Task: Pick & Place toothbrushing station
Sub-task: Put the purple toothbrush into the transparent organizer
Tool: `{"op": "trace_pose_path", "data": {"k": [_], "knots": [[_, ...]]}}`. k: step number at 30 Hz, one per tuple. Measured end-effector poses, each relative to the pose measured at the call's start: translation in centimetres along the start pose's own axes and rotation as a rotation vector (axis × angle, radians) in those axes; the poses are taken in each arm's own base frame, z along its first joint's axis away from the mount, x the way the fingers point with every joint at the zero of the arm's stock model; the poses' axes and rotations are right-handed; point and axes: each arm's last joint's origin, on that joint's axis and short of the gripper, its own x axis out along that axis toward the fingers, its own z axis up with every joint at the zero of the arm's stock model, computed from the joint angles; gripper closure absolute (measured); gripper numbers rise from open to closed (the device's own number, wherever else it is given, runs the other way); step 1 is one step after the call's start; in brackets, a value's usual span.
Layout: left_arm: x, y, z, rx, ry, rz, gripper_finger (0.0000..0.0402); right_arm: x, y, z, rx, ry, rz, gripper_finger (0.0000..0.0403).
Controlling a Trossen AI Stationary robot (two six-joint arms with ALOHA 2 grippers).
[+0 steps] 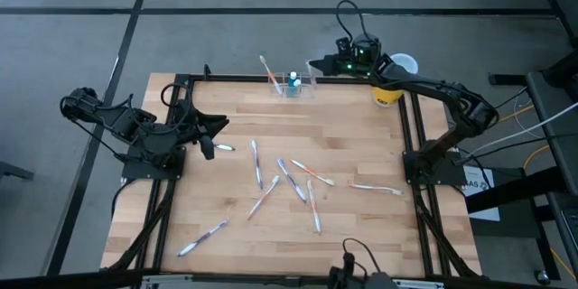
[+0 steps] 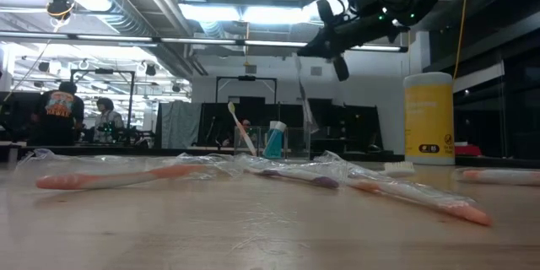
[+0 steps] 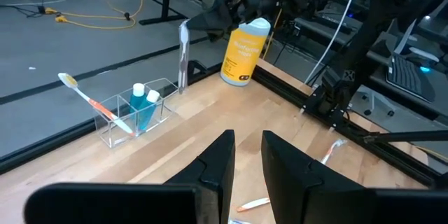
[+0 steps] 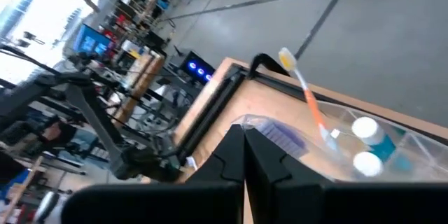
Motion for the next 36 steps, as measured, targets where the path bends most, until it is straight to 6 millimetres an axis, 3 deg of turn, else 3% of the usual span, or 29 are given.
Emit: {"op": "trace_pose_path", "data": {"k": [6,10,20,28,31,36], "knots": [[0.0,0.0,0.0,-0.001,0.000,0.000,0.0333,-0.4,1.2,0.4,-0.010,-0.026,0.040,0.0403],[0.0,0.0,0.0,-0.001,0.000,-0.001,0.0333,-0.2,0.8,0.6,-0.016,-0.042,0.013,0.0403],[0.0,0.0,0.0,0.000,0.000,-0.001,0.0333,1.5,-2.7,0.0,0.019,-0.001,-0.072,0.0403],[0.0,0.0,0.0,-0.001,-0.001,0.000,0.0333,0.8,-4.4,0.9,0.046,-0.022,-0.133,0.0402],[0.0,0.0,0.0,-0.001,-0.003,0.002,0.0332,0.2,-5.3,1.6,0.095,-0.037,-0.155,0.0380],[0.0,0.0,0.0,-0.002,-0.005,0.003,0.0313,-0.6,-6.4,2.2,0.159,-0.013,-0.148,0.0295]]}}
